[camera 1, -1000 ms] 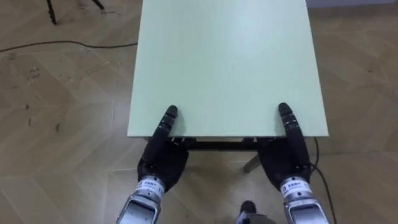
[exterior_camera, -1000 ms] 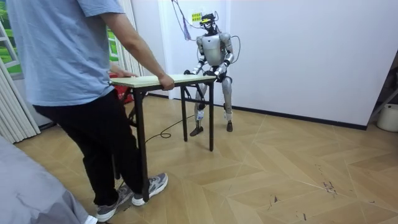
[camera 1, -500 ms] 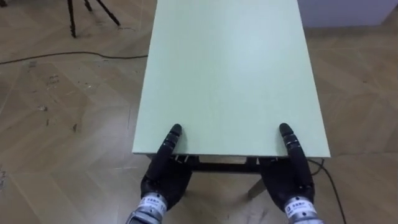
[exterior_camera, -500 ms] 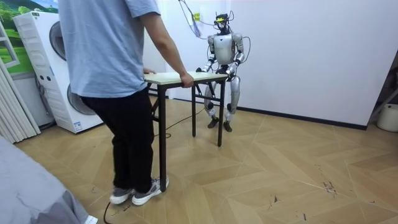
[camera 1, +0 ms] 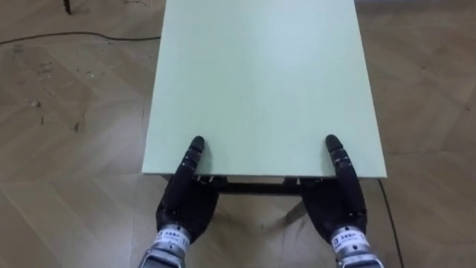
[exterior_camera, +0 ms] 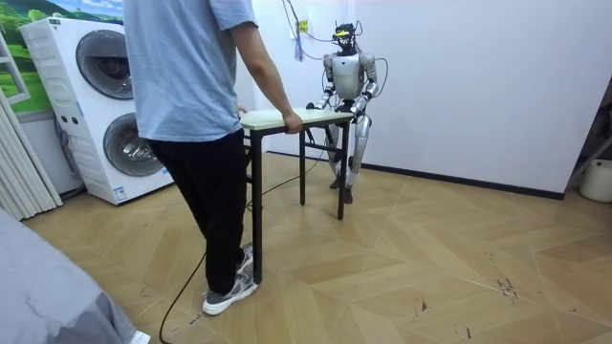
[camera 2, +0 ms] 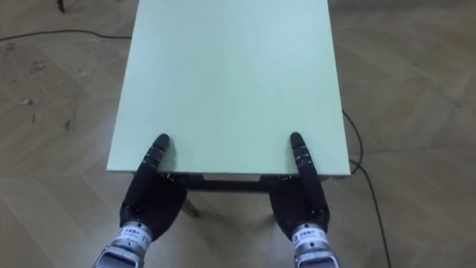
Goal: Move table with human
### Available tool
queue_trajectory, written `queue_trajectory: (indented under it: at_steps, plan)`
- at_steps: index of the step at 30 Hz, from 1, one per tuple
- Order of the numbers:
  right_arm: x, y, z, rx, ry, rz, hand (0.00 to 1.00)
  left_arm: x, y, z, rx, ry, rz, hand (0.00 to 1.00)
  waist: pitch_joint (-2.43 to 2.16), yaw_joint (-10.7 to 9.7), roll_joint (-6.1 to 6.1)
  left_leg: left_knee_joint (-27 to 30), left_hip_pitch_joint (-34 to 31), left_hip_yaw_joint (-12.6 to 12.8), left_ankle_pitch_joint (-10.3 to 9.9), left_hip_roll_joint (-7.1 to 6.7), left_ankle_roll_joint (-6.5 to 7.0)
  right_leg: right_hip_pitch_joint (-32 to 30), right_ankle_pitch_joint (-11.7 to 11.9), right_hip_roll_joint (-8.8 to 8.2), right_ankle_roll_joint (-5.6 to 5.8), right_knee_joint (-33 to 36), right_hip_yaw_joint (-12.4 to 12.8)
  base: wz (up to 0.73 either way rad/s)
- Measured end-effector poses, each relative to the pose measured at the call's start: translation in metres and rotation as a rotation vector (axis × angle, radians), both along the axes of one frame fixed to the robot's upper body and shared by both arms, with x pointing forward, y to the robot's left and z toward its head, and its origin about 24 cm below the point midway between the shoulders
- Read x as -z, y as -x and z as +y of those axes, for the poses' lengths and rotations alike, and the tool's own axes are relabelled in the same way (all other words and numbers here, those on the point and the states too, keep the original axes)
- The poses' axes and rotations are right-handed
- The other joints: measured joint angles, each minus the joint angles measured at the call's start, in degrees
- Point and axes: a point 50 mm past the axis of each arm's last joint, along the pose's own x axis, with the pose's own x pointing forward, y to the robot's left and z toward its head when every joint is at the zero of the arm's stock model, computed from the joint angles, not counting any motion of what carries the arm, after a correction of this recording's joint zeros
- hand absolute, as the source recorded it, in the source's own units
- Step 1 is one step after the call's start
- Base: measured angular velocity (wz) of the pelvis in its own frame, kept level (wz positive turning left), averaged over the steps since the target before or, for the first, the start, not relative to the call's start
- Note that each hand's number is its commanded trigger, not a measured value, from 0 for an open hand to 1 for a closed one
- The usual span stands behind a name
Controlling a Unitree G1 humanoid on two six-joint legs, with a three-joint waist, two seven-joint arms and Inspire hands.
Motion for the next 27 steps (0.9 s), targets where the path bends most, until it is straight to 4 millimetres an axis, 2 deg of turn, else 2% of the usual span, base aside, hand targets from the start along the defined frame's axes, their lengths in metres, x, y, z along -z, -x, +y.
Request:
queue_trajectory:
  at_steps: [4, 6, 7, 8, 9, 10, 11, 12, 13, 14, 15, 16, 17, 18, 19, 20, 21, 22, 23, 24, 25, 26, 27]
  plan:
    - [0.005, 0.004, -0.002, 0.016, -0.001, 0.025, 1.0, 0.003, 0.003, 0.0, 0.009, -0.005, 0.026, 1.0, 0.05, 0.2, 0.59, -0.4, -0.6, -1.7, 3.0, 0.98, -0.4, -1.5, 0.5, 1.53, -1.62, 1.1, -0.4, 0.05]
    - [0.009, 0.006, -0.002, 0.028, -0.002, 0.04, 1.0, 0.004, 0.005, -0.001, 0.016, -0.013, 0.035, 1.0, 0.04, 1.3, 0.7, -0.4, -0.6, -3.1, 4.5, 1.78, -1.24, -1.4, 1.3, 2.53, -2.89, 1.1, -0.5, -0.03]
    - [0.01, 0.007, -0.001, 0.03, -0.009, 0.048, 1.0, 0.005, 0.005, -0.002, 0.017, -0.016, 0.041, 1.0, 0.11, 1.7, 0.8, -0.7, -0.6, -4.9, 6.0, 1.91, -2.35, -1.4, 1.9, 3.31, -3.66, 0.9, -0.6, 0.0]
    - [0.011, 0.008, -0.001, 0.033, -0.014, 0.055, 1.0, 0.005, 0.006, -0.003, 0.023, -0.02, 0.048, 1.0, 0.17, 2.0, 0.89, -2.2, -0.7, -7.1, 8.3, 1.49, -3.71, -1.5, 2.9, 3.89, -4.55, 0.5, -1.2, 0.11]
    - [0.011, 0.008, -0.001, 0.035, -0.015, 0.056, 1.0, 0.005, 0.005, -0.003, 0.026, -0.022, 0.048, 1.0, 0.17, 2.0, 0.87, -3.6, -0.7, -8.1, 9.7, 0.81, -5.4, -1.5, 3.6, 3.95, -5.06, -0.2, -1.8, 0.29]
    - [0.01, 0.007, -0.002, 0.043, -0.012, 0.052, 1.0, 0.003, 0.003, -0.004, 0.031, -0.024, 0.043, 1.0, 0.15, 1.9, 0.66, -8.2, -0.4, -10.4, 14.0, -0.39, -10.5, -2.0, 5.7, 4.03, -6.09, -2.3, -2.9, 0.2]
    - [0.008, 0.004, -0.002, 0.038, -0.01, 0.042, 1.0, 0.003, 0.002, -0.002, 0.021, -0.023, 0.036, 1.0, 0.34, 1.8, 0.22, -8.9, -0.3, -11.7, 15.4, 0.63, -14.6, -2.7, 8.3, 3.28, -7.47, -4.5, -4.8, 0.0]
    - [0.009, 0.003, -0.001, 0.027, -0.009, 0.047, 1.0, 0.004, 0.003, -0.001, 0.012, -0.022, 0.04, 1.0, 0.34, 2.4, 0.29, -5.3, -0.2, -11.7, 13.5, 2.24, -14.04, -2.7, 9.2, 3.71, -8.03, -5.2, -5.7, -0.45]
    - [0.01, 0.003, 0.002, 0.017, -0.011, 0.055, 1.0, 0.005, 0.005, 0.001, -0.001, -0.017, 0.045, 1.0, 0.43, 3.3, 0.65, 4.1, 0.4, -12.5, 8.4, 5.83, -13.36, -2.2, 10.3, 4.98, -9.34, -6.0, -7.2, -0.39]
    - [0.01, 0.003, 0.002, 0.017, -0.011, 0.054, 1.0, 0.005, 0.006, 0.002, 0.0, -0.015, 0.046, 1.0, 0.47, 3.4, 1.35, 12.6, 1.0, -15.1, 4.9, 9.23, -14.01, -2.6, 10.9, 6.28, -10.31, -5.9, -9.6, -0.18]
    - [0.009, 0.003, 0.002, 0.019, -0.011, 0.054, 1.0, 0.005, 0.005, 0.002, 0.003, -0.016, 0.045, 1.0, 0.55, 3.2, 1.55, 15.7, 1.8, -16.5, 3.8, 10.67, -13.99, -2.9, 11.0, 6.69, -10.8, -5.7, -10.6, 0.26]
    - [0.009, 0.003, 0.002, 0.021, -0.012, 0.052, 1.0, 0.005, 0.005, 0.003, 0.007, -0.017, 0.042, 1.0, 0.58, 2.6, 1.67, 19.5, 4.3, -18.5, 3.0, 13.41, -14.03, -4.0, 10.9, 7.1, -11.43, -4.8, -11.8, 0.39]
    - [0.008, 0.002, 0.002, 0.023, -0.009, 0.042, 1.0, 0.004, 0.004, 0.003, 0.01, -0.018, 0.038, 1.0, 0.61, 1.7, 1.7, 20.6, 7.6, -19.7, 3.0, 15.79, -14.16, -5.4, 10.8, 7.15, -11.77, -3.8, -12.3, 0.38]
    - [0.007, 0.002, 0.002, 0.022, -0.007, 0.037, 1.0, 0.004, 0.003, 0.003, 0.011, -0.018, 0.037, 1.0, 0.6, 1.3, 1.85, 20.4, 9.8, -19.9, 3.1, 16.57, -14.33, -6.1, 10.8, 7.15, -11.93, -3.5, -12.6, 0.24]
    - [0.006, 0.001, 0.001, 0.025, -0.005, 0.03, 1.0, 0.003, 0.002, 0.002, 0.016, -0.019, 0.03, 1.0, 0.58, 1.1, 1.92, 18.4, 14.2, -20.1, 3.9, 18.05, -15.5, -7.6, 11.0, 7.03, -12.18, -2.6, -12.8, 0.11]
    - [0.005, 0.0, 0.001, 0.032, -0.005, 0.023, 1.0, 0.001, -0.001, 0.001, 0.022, -0.026, 0.019, 1.0, 0.57, 1.0, 1.92, 15.0, 18.2, -20.2, 4.6, 18.8, -16.64, -9.3, 11.1, 6.64, -12.31, -1.4, -13.1, 0.12]
    - [0.004, 0.0, 0.0, 0.036, -0.005, 0.02, 1.0, 0.0, -0.002, 0.0, 0.024, -0.027, 0.014, 1.0, 0.58, 0.6, 2.13, 12.4, 19.8, -20.3, 4.7, 18.89, -16.92, -10.0, 11.1, 6.36, -12.28, -0.7, -13.6, 0.3]
    - [0.003, -0.001, 0.0, 0.036, -0.005, 0.013, 1.0, -0.001, -0.004, -0.001, 0.03, -0.027, 0.009, 1.0, 0.55, -0.8, 3.03, 6.5, 22.5, -20.6, 5.0, 18.83, -17.4, -11.4, 11.3, 6.04, -12.01, 0.3, -14.8, 0.37]
    - [0.002, -0.003, -0.002, 0.038, -0.001, 0.004, 1.0, -0.002, -0.005, -0.001, 0.035, -0.027, 0.006, 1.0, 0.67, -1.9, 4.1, -0.2, 24.7, -20.4, 4.6, 18.56, -18.17, -13.0, 11.6, 5.71, -11.68, 2.3, -15.1, 0.35]
    - [0.001, -0.004, -0.003, 0.037, -0.002, 0.003, 1.0, -0.002, -0.006, -0.001, 0.038, -0.027, 0.005, 1.0, 0.59, -2.2, 4.39, -2.6, 25.7, -19.4, 2.8, 18.26, -19.54, -14.0, 11.8, 5.43, -11.49, 3.2, -15.0, 0.25]
    - [0.001, -0.005, -0.004, 0.039, -0.003, -0.001, 1.0, -0.004, -0.008, -0.001, 0.042, -0.028, -0.001, 1.0, 0.58, -3.1, 4.39, -7.1, 26.7, -19.0, 1.1, 16.68, -21.0, -15.9, 12.3, 3.92, -10.66, 4.7, -14.3, 0.39]
    - [-0.001, -0.007, -0.006, 0.041, -0.002, -0.01, 1.0, -0.004, -0.009, -0.003, 0.047, -0.025, -0.004, 1.0, 0.59, -4.5, 4.4, -9.0, 26.2, -17.8, 0.6, 15.0, -21.39, -17.2, 13.5, 2.15, -9.4, 4.9, -12.3, 0.39]
    - [-0.001, -0.008, -0.006, 0.039, 0.002, -0.013, 1.0, -0.004, -0.009, -0.004, 0.048, -0.022, -0.004, 1.0, 0.61, -4.7, 4.38, -9.2, 25.9, -16.5, 0.3, 14.19, -20.93, -17.9, 14.3, 1.59, -8.65, 4.8, -10.4, 0.32]
